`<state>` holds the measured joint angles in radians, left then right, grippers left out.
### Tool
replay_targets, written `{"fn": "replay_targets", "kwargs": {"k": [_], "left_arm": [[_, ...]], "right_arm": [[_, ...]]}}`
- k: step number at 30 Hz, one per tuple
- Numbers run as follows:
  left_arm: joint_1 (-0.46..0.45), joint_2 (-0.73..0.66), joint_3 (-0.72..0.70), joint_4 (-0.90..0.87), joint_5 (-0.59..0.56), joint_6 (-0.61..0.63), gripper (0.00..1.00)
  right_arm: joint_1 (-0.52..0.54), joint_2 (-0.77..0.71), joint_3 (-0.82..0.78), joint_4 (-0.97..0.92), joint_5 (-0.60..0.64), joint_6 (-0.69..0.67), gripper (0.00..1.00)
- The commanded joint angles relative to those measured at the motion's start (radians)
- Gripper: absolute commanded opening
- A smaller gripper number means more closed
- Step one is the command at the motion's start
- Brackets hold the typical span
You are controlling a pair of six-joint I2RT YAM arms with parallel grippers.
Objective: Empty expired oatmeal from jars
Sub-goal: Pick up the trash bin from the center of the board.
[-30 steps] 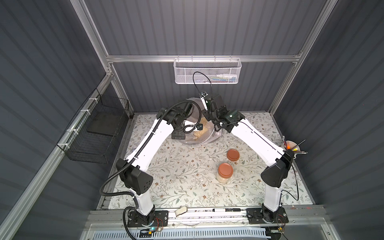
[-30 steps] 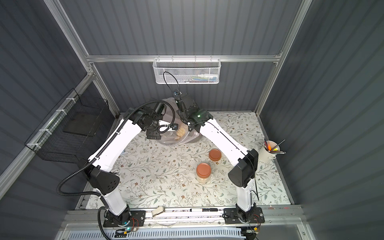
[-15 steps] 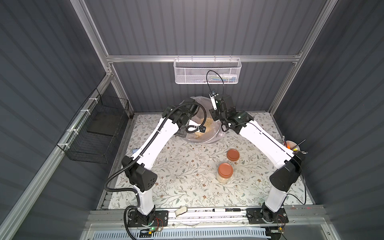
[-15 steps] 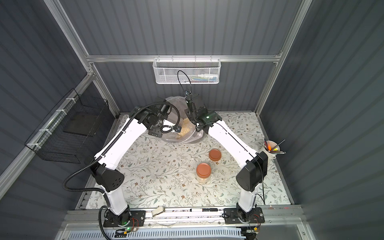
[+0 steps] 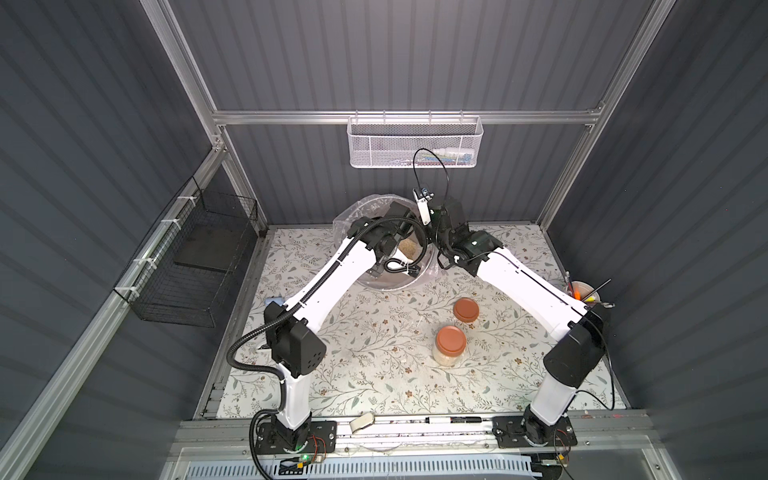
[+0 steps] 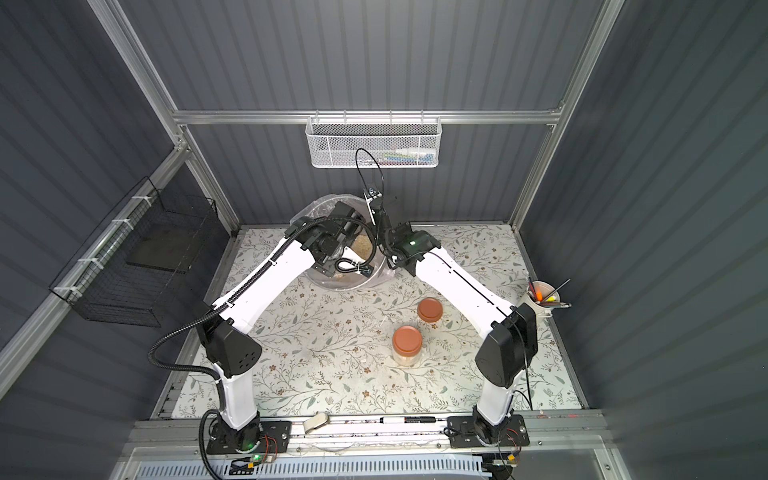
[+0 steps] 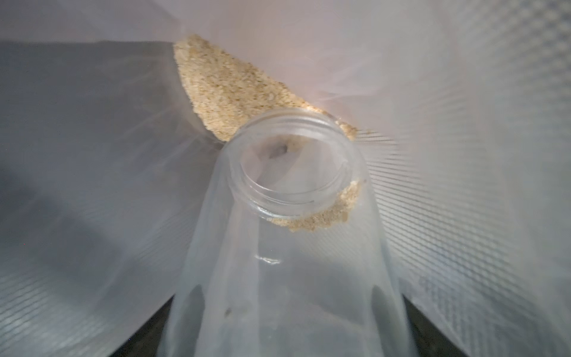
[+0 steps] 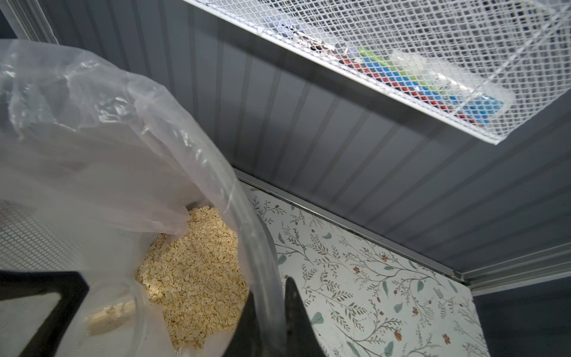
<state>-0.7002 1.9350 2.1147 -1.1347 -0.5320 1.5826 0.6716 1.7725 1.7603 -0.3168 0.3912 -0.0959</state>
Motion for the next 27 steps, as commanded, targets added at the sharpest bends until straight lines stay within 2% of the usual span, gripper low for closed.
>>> {"fn": "replay_targets", "kwargs": {"k": [1,4,8,13,17,22,27], "left_arm": [[-0.014,-0.053,0.009,0.101,-0.082,0.127,0.0],[-0.012,-0.073,-0.064,0.143,-0.106,0.143,0.0],[-0.014,-0.092,-0.016,0.167,-0.186,0.208,0.0],[-0.012,-0.167,-0.066,0.256,-0.264,0.305,0.0],[-0.011,-0.233,-0.191,0.319,-0.246,0.34,0.0],[-0.013,-0.288,-0.376,0.328,-0.178,0.296,0.0],[-0.016,-0.303,-0.394,0.297,-0.139,0.258,0.0]], "right_arm": [[0.014,0.025,-0.061,-0.089,-0.052,0.011,0.0],[0.014,0.018,-0.075,-0.084,-0.06,0.022,0.0],[0.014,-0.001,-0.109,-0.077,-0.054,0.023,0.0],[0.014,-0.004,-0.124,-0.077,-0.056,0.033,0.0],[0.013,0.006,-0.106,-0.077,-0.054,0.034,0.0],[0.013,0.0,-0.103,-0.087,-0.052,0.037,0.0],[0.011,-0.009,-0.114,-0.084,-0.055,0.038,0.0]]}}
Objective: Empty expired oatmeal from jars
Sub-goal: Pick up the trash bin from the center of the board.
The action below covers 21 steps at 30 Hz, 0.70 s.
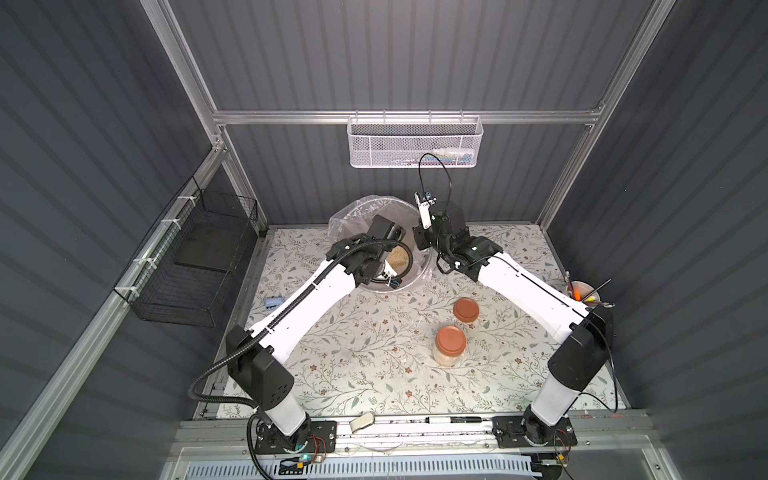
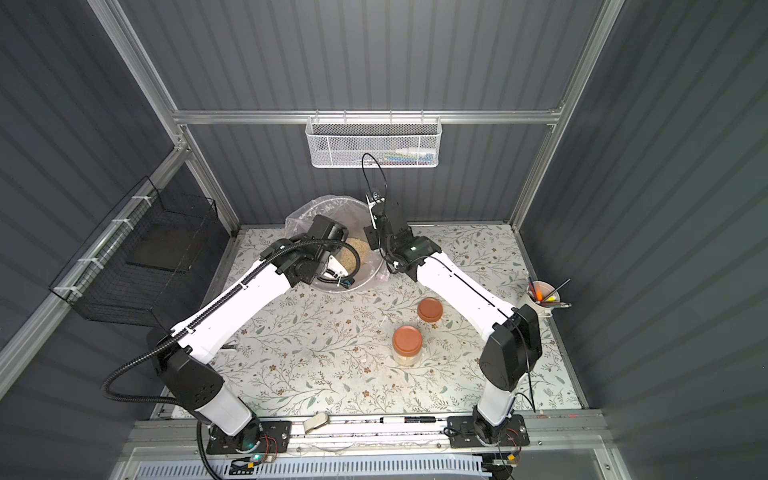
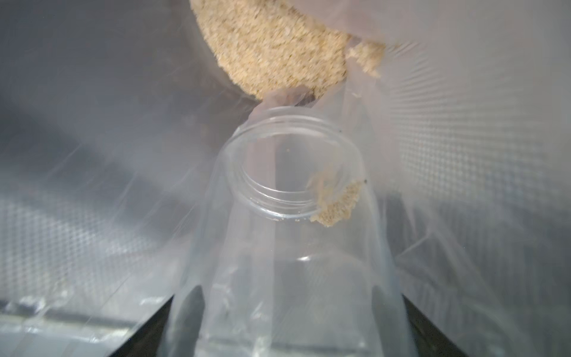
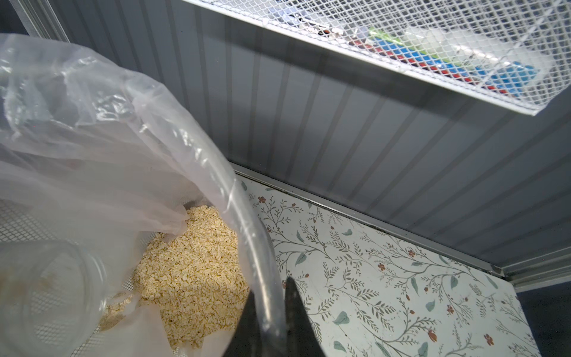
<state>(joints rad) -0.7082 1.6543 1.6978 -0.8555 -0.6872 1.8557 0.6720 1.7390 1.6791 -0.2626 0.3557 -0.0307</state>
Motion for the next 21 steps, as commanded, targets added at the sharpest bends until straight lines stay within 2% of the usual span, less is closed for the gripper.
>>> {"fn": "replay_targets", "kwargs": {"k": [1,4,8,10,14,16,18,21], "left_arm": [[-0.01,-0.019,0.052,0.015,0.015,-0.013,0.0],[-0.011,-0.015,0.114,0.011,-0.004,0.004,0.0],[-0.038,-0.001,0.019,0.021,0.069,-0.038,0.0],[-0.038,0.017,0.053,0.019,0.087,-0.049,0.0],[-0.038,0.009,0.151,0.055,0.02,0.044,0.0],[-0.038,0.0,0.173,0.049,-0.004,0.048,0.0],[-0.038,-0.011,0.135,0.016,0.011,-0.003,0.0],[-0.035,-0.001,0.07,-0.089,0.037,-0.144,0.0]], "right_arm": [[0.011,0.028,-0.027,-0.141,-0.024,-0.025,0.0],[0.009,0.028,-0.024,-0.141,-0.025,-0.02,0.0],[0.007,0.045,-0.007,-0.142,-0.037,-0.012,0.0],[0.008,0.053,0.006,-0.154,-0.043,-0.014,0.0],[0.002,0.043,-0.011,-0.151,-0.029,-0.02,0.0],[-0.003,0.044,-0.009,-0.149,-0.036,-0.013,0.0],[-0.005,0.051,0.002,-0.15,-0.04,-0.009,0.0],[-0.005,0.061,0.016,-0.16,-0.047,-0.005,0.0]]}}
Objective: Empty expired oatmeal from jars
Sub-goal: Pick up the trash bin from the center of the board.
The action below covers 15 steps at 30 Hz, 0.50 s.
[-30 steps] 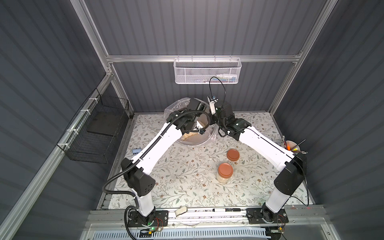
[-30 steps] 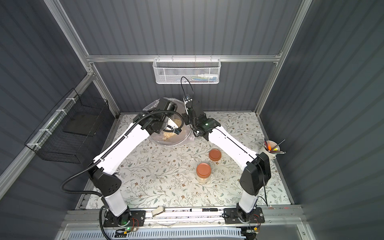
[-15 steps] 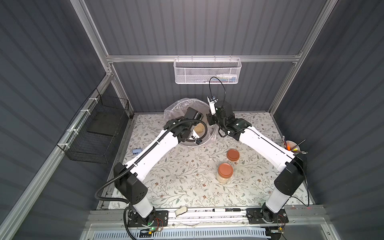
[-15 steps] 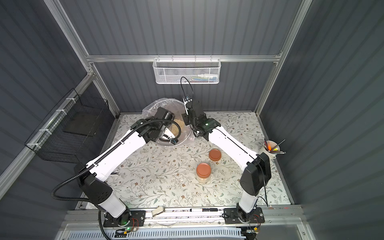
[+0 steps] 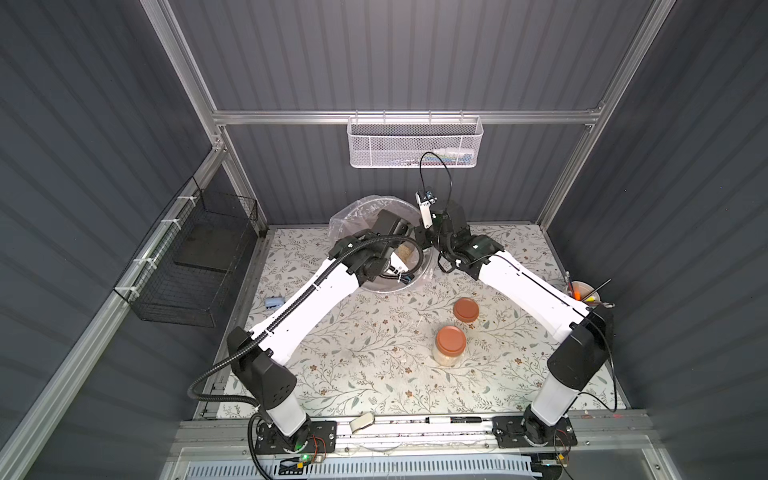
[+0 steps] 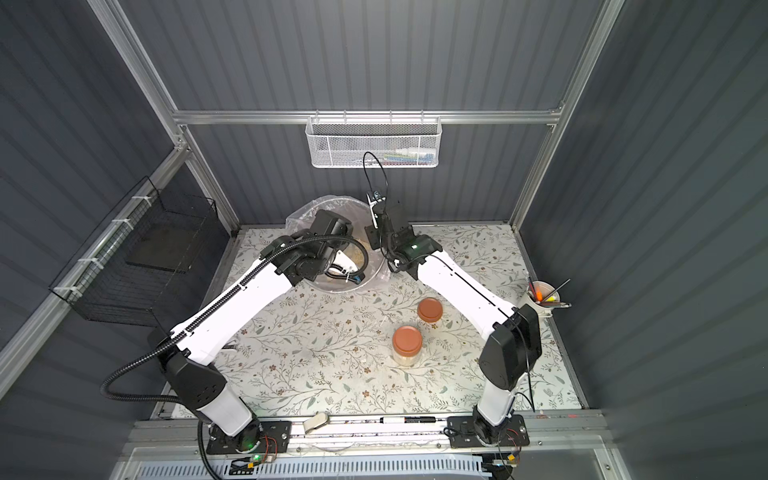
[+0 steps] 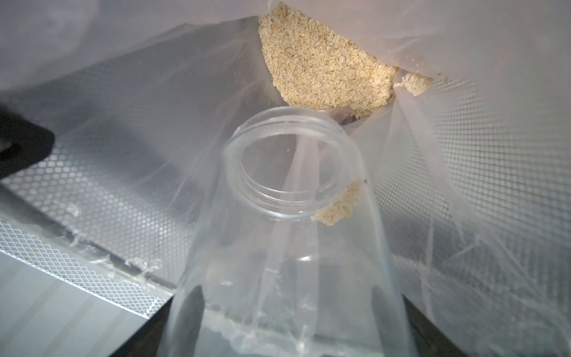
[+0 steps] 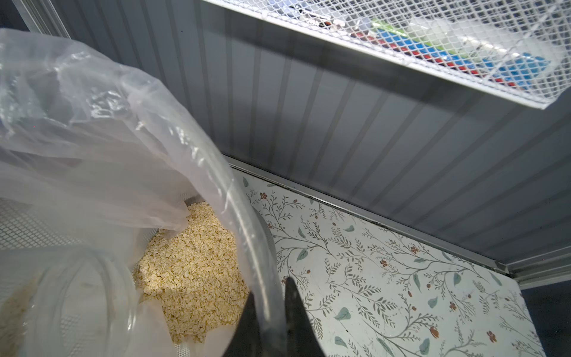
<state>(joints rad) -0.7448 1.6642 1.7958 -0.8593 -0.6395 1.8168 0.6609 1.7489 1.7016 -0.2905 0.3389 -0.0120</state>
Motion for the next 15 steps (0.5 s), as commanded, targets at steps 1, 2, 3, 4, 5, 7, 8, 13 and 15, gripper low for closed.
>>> {"fn": "replay_targets", "kwargs": {"k": [1,2,3,4,5,7,8,13,15], "left_arm": [[0.014,-0.011,-0.026,-0.092,-0.013,-0.118,0.0],[0.023,-0.013,-0.009,-0.089,-0.017,-0.107,0.0],[0.028,-0.02,0.007,-0.074,-0.021,-0.082,0.0],[0.03,-0.027,0.028,-0.053,-0.035,-0.052,0.0],[0.028,-0.034,0.047,-0.042,-0.049,-0.024,0.0],[0.028,-0.048,0.044,-0.041,-0.035,-0.031,0.0],[0.027,-0.054,0.012,-0.053,-0.008,-0.061,0.0],[0.068,-0.021,0.021,-0.129,0.127,-0.287,0.0],[0.109,-0.017,0.089,-0.135,0.24,-0.35,0.0]], "right_arm": [[0.006,0.052,-0.006,-0.134,-0.033,-0.023,0.0],[0.006,0.051,-0.008,-0.138,-0.034,-0.025,0.0],[0.006,0.051,-0.007,-0.141,-0.033,-0.026,0.0],[0.006,0.05,-0.009,-0.143,-0.027,-0.03,0.0],[0.006,0.046,-0.012,-0.137,-0.025,-0.029,0.0],[0.005,0.049,-0.008,-0.132,-0.028,-0.025,0.0],[0.005,0.053,-0.001,-0.132,-0.035,-0.021,0.0],[0.005,0.092,0.061,-0.189,-0.035,-0.018,0.0],[0.002,0.093,0.071,-0.206,-0.037,-0.017,0.0]]}}
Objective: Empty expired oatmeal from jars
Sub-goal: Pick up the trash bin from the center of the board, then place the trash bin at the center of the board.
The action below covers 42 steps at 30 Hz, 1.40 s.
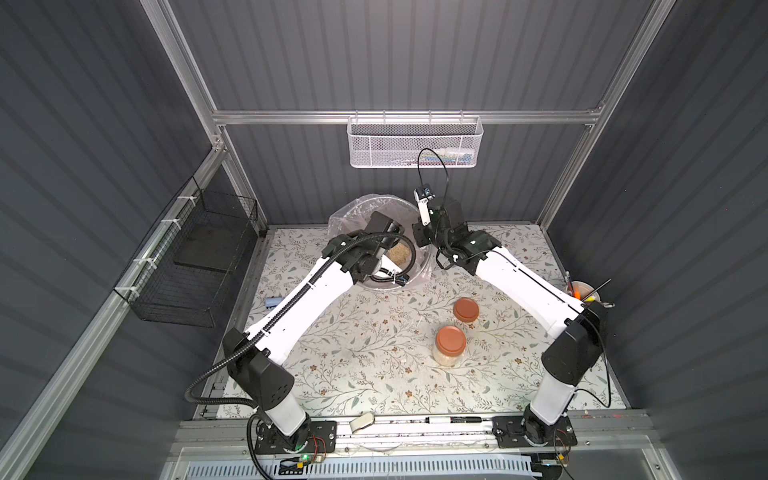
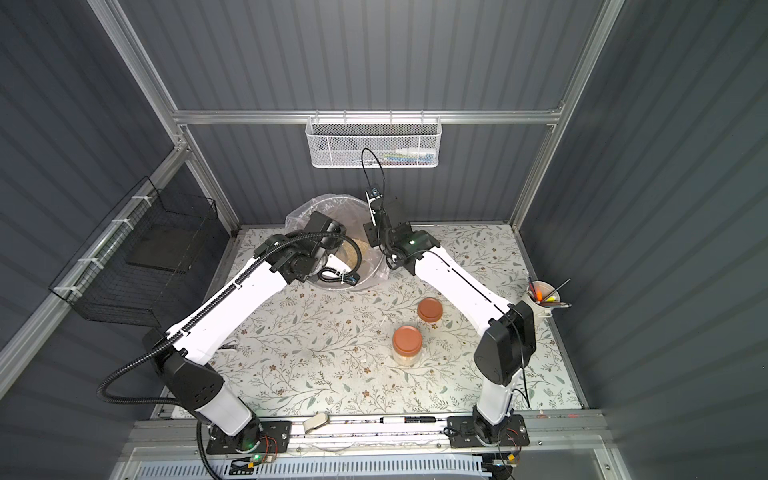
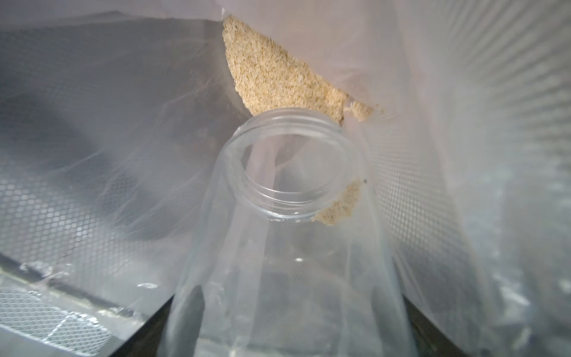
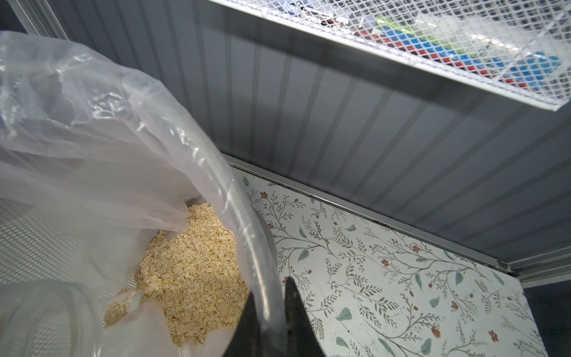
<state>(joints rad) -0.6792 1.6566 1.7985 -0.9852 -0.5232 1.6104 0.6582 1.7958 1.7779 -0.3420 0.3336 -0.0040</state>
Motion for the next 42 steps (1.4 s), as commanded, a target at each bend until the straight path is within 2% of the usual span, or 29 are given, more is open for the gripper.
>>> {"fn": "replay_targets", "kwargs": {"k": [1,5,8,13,18,21,25,31,35,38,40,42], "left_arm": [[0.062,-0.006,0.12,-0.01,0.178,-0.18,0.0],[0.141,0.021,0.252,-0.023,0.366,-0.296,0.0],[0.194,0.051,0.32,-0.023,0.434,-0.363,0.0],[0.301,0.064,0.336,-0.051,0.605,-0.489,0.0],[0.342,0.075,0.312,-0.035,0.738,-0.597,0.0],[0.348,0.09,0.306,-0.035,0.782,-0.648,0.0],[0.348,0.161,0.446,-0.153,0.804,-0.663,0.0],[0.346,0.152,0.568,-0.234,0.821,-0.669,0.0],[0.348,0.108,0.508,-0.203,0.817,-0.687,0.0],[0.349,0.069,0.396,-0.16,0.845,-0.744,0.0],[0.349,0.028,0.28,-0.105,0.89,-0.784,0.0],[0.348,-0.001,0.201,-0.075,0.887,-0.813,0.0]], "right_arm": [[0.0,0.049,0.005,-0.17,-0.043,-0.014,0.01],[-0.014,0.069,0.057,-0.227,-0.083,0.03,0.02],[-0.021,0.106,0.123,-0.302,-0.111,0.052,0.03],[-0.047,0.131,0.18,-0.378,-0.191,0.098,0.04],[-0.057,0.159,0.244,-0.441,-0.25,0.125,0.05],[-0.06,0.197,0.312,-0.508,-0.251,0.129,0.07],[-0.063,0.215,0.33,-0.53,-0.235,0.132,0.09],[-0.077,0.227,0.341,-0.527,-0.199,0.145,0.08],[-0.086,0.249,0.379,-0.539,-0.19,0.137,0.1],[-0.09,0.262,0.415,-0.551,-0.186,0.133,0.14],[-0.093,0.265,0.422,-0.553,-0.187,0.129,0.24],[-0.093,0.261,0.425,-0.559,-0.182,0.124,0.31]]}}
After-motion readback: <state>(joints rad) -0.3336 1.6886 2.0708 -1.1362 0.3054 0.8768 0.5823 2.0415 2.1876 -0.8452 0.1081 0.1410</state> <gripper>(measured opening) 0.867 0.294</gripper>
